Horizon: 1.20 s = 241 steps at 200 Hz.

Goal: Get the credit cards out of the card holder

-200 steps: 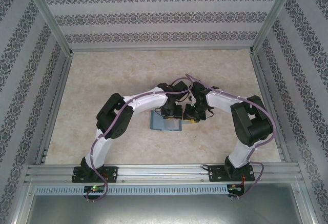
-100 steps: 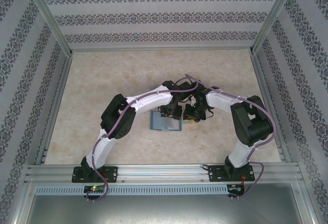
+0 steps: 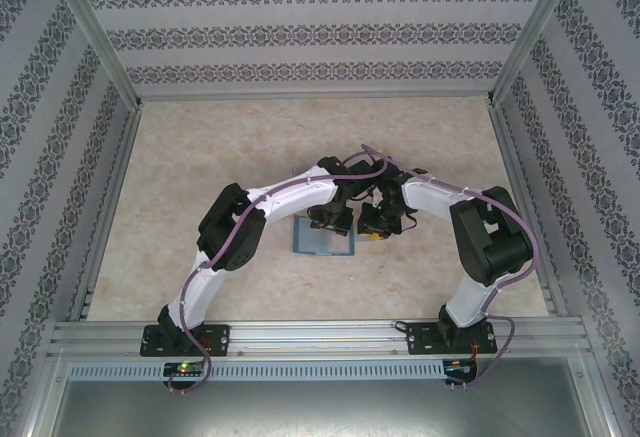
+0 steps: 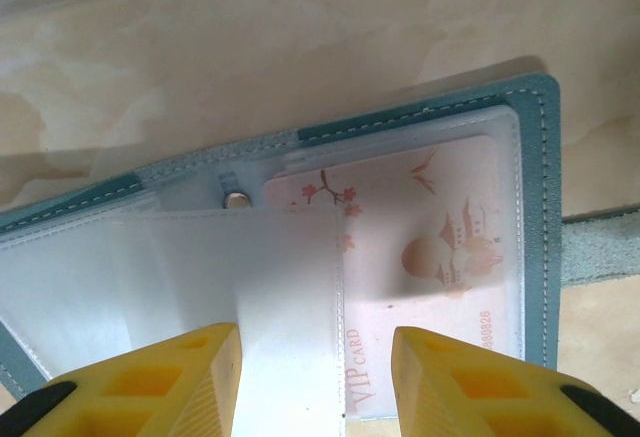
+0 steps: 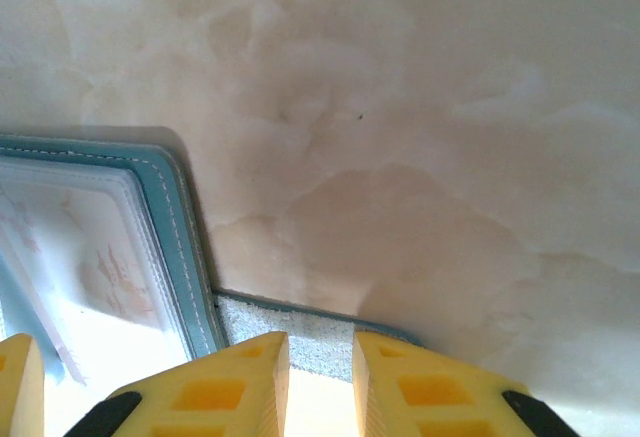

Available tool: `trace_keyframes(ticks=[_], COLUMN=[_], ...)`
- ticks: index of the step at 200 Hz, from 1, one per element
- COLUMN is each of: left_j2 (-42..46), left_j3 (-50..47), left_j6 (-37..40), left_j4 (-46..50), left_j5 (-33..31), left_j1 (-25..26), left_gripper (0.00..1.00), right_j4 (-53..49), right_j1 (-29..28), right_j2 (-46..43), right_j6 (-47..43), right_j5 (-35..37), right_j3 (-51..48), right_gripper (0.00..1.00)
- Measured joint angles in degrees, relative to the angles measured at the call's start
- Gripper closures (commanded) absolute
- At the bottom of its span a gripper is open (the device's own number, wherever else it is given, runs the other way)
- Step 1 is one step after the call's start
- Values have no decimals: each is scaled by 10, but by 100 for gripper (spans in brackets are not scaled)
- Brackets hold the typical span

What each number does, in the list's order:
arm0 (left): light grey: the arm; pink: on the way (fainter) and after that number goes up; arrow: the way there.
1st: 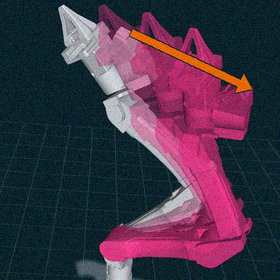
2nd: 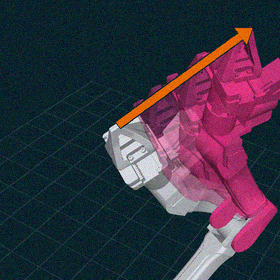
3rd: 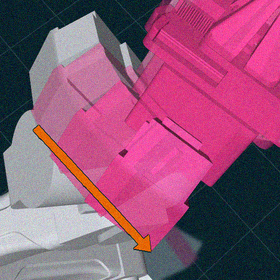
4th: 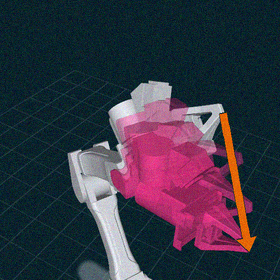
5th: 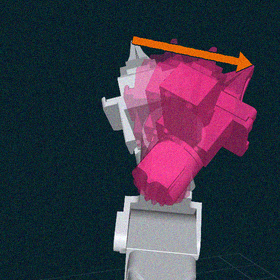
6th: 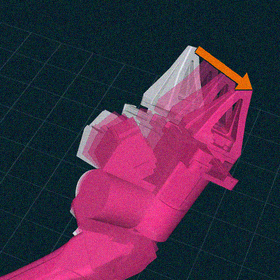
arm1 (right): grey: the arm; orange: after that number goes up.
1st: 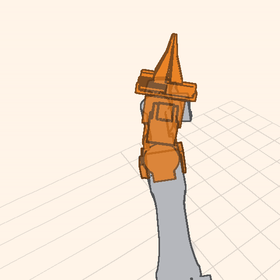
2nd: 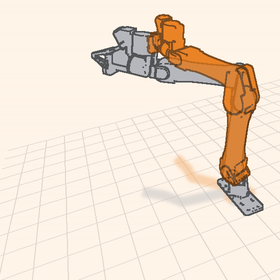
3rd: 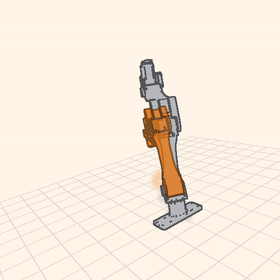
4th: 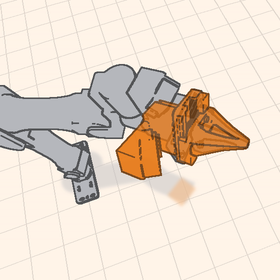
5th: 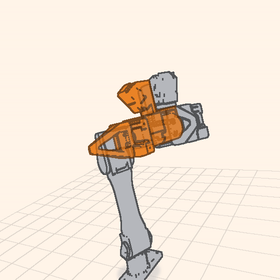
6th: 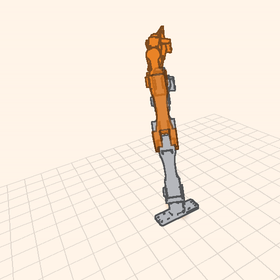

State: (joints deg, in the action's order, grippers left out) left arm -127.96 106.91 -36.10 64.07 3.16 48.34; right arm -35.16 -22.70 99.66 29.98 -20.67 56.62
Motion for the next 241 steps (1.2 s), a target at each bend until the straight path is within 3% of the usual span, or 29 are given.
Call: trace_keyframes(ticks=[82,155,241], left_j2=[0,1,37], left_j3=[0,2,5], left_j6=[4,11,12], left_j4=[15,26,28], left_j5=[-7,-22,-24], left_j1=[0,0,0], left_gripper=[61,80,91], right_j4=[0,-2,-2], right_j1=[0,0,0], right_j2=[0,0,0], right_j6=[0,0,0], right_j5=[0,0,0], right_j3=[0,1,1], right_gripper=[75,75,75])
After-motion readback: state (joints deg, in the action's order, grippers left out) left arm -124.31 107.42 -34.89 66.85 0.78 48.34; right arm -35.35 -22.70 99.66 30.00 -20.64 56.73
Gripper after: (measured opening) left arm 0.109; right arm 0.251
